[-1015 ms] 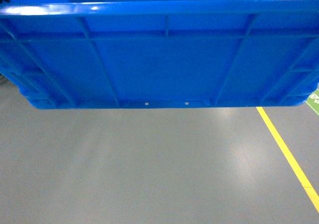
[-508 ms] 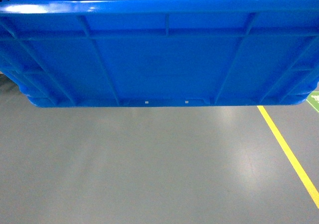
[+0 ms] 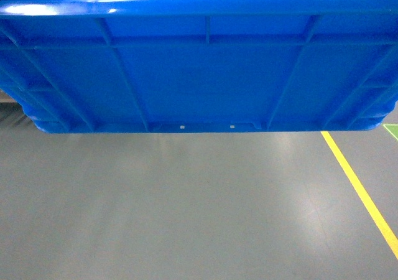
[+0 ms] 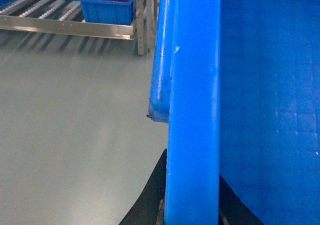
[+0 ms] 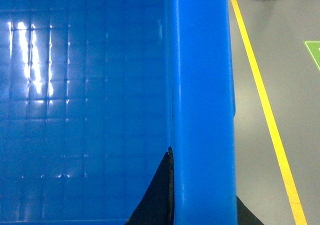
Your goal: Place box next to blue box on left shelf
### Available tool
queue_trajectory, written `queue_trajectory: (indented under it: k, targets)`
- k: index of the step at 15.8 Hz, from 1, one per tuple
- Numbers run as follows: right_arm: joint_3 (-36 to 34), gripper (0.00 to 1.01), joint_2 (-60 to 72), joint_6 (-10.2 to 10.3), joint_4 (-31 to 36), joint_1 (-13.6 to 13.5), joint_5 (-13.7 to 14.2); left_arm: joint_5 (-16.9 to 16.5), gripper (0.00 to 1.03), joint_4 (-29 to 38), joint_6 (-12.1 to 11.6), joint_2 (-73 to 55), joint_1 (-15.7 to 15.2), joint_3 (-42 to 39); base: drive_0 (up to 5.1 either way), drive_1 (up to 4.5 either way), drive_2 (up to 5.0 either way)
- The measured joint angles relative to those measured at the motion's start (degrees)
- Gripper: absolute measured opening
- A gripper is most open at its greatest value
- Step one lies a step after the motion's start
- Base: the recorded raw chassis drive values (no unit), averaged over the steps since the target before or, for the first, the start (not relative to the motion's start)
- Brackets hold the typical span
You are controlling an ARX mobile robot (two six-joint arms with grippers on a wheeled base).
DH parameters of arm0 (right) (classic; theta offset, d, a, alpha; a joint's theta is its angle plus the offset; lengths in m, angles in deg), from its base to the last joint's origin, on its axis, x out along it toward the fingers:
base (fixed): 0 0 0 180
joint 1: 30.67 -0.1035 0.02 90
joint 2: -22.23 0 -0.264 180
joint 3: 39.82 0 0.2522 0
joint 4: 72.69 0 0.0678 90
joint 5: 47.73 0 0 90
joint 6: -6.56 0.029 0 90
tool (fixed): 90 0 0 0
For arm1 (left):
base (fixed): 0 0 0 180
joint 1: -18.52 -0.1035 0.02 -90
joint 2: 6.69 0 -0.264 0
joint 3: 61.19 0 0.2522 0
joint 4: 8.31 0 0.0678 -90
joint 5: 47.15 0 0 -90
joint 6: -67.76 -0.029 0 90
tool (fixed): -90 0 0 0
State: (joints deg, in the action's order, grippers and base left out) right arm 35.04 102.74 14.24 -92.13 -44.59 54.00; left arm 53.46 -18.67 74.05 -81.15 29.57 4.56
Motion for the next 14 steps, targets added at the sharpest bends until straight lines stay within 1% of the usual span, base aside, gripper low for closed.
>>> queue_trajectory:
  k: [14]
  targets:
    - [0.0,0.08,0.0,0.0,0.1,0.0,0.0,0.0,0.08,0.1,0.2,-0.1,0.0,0.0,-0.1,4.21,-4.3]
